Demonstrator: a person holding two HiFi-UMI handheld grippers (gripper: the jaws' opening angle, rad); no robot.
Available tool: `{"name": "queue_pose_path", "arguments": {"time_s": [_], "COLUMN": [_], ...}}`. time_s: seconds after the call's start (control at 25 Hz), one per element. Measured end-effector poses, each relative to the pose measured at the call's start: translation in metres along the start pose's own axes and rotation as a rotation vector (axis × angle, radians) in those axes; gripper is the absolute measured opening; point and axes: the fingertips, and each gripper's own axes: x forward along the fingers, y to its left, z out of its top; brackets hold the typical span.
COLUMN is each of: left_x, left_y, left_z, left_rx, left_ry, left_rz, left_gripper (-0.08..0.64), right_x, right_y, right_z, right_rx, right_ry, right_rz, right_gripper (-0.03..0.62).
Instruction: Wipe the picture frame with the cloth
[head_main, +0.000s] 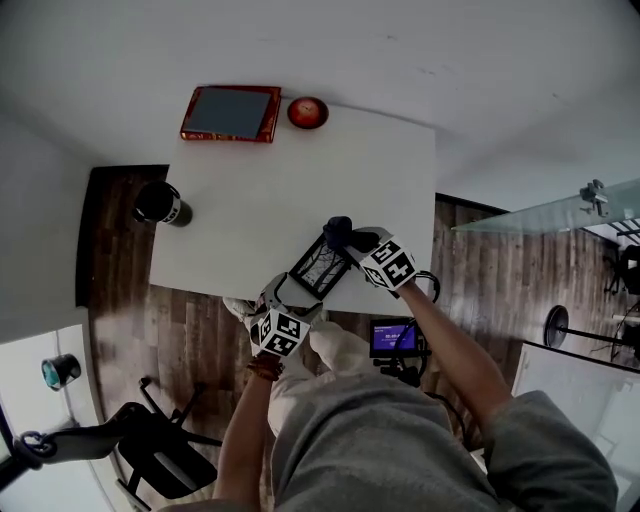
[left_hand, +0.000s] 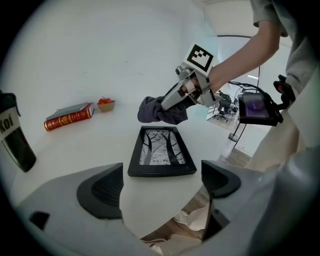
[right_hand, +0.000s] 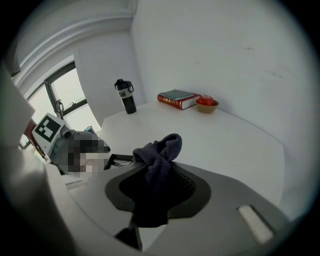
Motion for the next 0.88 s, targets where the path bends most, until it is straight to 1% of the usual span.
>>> {"name": "queue_pose_path", "arguments": {"time_s": [0.12,0.2,0.32,0.52,0.6,0.68,0.88], "left_x": [0.009,0.014,0.021,0.028,0.028,0.026,0.026], "left_y": [-0.001,-0.002,0.001,0.004,0.004,0.004,0.005], "left_z": [-0.001,-0.004,-0.005,-0.007,-0.007,-0.008,-0.008], "left_rx": [-0.011,0.000,0.023,0.018,0.026,0.030,0.036], "left_ry": [0.008,0.022,0.043,0.078,0.087,0.079,0.066], "left_rz": [-0.022,-0.028,-0.018,-0.018,-0.016,-0.011,-0.005], "left_gripper": [0.486,0.486,0.491,0.536,0.534,0.502,0.502], "right_x": [0.014,0.020,0.025,0.025,0.025,0.025,0.028], "right_y": [0.002,0.003,0.002,0.004,0.004,0.003,0.003], "right_z": [-0.010,-0.015,-0.018,-0.023,-0.022,-0.023,-0.022], "right_rx": [-0.011,-0.011,0.008,0.025,0.028,0.032,0.032], "right_ry": [0.048,0.069,0.076,0.082,0.079,0.075,0.088], "right_rz": [-0.007,-0.009,-0.009,0.005,0.005,0.000,0.010], "right_gripper": [0.109,0.107,0.107,0.106,0.106,0.106,0.104]}}
